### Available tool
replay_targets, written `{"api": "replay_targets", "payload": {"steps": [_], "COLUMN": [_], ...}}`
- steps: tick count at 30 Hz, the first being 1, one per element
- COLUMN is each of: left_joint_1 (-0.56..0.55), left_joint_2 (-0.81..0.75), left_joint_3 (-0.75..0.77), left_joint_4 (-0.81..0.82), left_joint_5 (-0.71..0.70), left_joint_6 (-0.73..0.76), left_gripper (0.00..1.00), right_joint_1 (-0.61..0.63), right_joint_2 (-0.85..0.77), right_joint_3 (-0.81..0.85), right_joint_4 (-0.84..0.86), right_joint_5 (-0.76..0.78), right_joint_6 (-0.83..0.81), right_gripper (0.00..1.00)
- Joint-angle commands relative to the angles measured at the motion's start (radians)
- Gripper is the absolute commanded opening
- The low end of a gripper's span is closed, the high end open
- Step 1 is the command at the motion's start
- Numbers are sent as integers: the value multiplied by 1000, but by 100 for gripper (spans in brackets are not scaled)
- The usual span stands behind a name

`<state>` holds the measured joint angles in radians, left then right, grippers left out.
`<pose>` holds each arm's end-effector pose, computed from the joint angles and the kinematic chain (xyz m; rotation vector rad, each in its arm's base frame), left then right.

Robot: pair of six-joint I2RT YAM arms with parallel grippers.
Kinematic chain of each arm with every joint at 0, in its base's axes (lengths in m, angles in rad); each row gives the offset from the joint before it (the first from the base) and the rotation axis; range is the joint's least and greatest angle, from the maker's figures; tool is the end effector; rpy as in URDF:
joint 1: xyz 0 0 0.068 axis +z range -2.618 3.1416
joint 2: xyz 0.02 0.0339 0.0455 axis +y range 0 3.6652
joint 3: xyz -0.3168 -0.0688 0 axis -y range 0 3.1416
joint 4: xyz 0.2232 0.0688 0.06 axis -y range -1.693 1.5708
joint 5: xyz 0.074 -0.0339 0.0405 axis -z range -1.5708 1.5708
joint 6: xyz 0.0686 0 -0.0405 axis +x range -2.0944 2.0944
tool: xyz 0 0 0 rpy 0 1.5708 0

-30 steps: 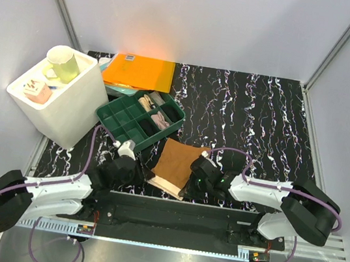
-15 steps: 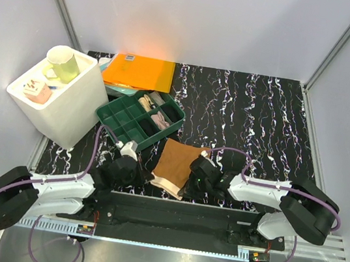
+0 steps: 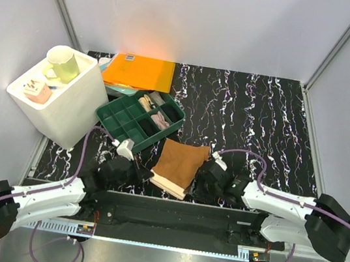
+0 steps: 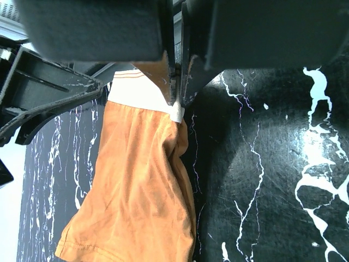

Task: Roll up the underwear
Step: Fold the underwear at the center of the board.

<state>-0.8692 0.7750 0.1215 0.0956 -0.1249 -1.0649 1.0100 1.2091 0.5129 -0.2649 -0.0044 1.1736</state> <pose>0.0891 -0.0922 0.1719 -0.3033 2.2754 -0.9662 0.1057 0.1689 0.1958 0.2237 2.7523 0.7739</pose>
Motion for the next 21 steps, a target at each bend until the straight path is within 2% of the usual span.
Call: {"api": "replay_targets", "payload": {"steps": [1,11,15,21], "left_joint_1": [1,1,-1,-5], "left_joint_2": [-5,-31,-33,-33], "left_joint_3": [10,15,21,41], "left_joint_4": [1,-8,-11,-13], "left_joint_5": [-5,-1,2,7], "left_joint_6": [28,28,34,69], "left_gripper": [0,0,0,0], "right_joint_1": [6,4,6,4], "right_joint_2": [-40,17,53,159], "right_joint_3": [-50,-83,-74,-19], "right_joint_4": [-60,84,105,31], "right_joint_5": [89,57,44,49], "right_joint_6": [41,63,58,0], "right_gripper": [54,58,57,27]}}
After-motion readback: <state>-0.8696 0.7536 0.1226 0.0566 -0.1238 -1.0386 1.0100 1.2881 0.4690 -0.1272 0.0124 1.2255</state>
